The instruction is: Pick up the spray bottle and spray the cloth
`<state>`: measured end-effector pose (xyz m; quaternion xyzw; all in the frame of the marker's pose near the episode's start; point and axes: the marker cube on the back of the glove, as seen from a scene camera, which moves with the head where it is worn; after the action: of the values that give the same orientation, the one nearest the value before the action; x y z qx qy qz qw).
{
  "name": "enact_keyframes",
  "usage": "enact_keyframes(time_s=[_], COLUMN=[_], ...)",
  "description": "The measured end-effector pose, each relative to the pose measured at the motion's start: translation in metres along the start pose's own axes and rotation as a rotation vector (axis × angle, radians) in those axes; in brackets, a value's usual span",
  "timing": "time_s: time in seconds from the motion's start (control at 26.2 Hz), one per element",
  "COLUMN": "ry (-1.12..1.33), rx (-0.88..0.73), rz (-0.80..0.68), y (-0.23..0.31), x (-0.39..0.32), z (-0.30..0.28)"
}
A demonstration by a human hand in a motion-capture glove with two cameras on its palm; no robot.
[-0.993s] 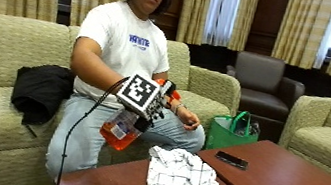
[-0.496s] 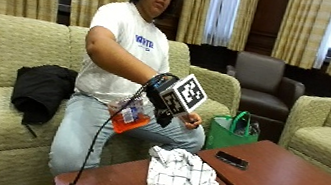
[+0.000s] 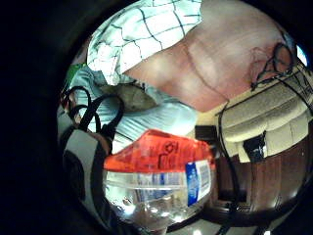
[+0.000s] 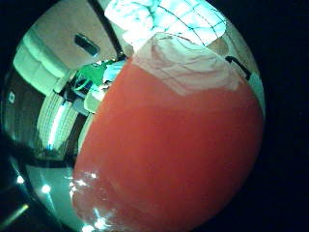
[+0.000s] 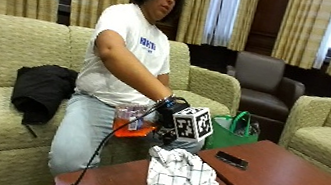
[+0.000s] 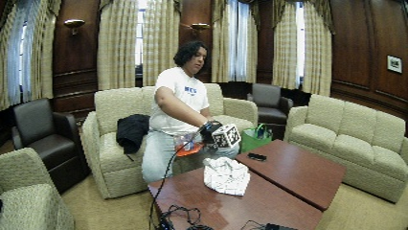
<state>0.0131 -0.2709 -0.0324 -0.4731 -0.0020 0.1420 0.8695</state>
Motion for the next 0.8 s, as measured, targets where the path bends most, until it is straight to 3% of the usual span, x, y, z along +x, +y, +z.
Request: enact_keyframes(time_s=[0.5,0.8], ry=[0.135,0.151], rx=[-0.171,-0.202], rz=[0.165,0.165], y=[-0.067,-0.080], x=[-0.023,-0.031], z=[0.049,0.064])
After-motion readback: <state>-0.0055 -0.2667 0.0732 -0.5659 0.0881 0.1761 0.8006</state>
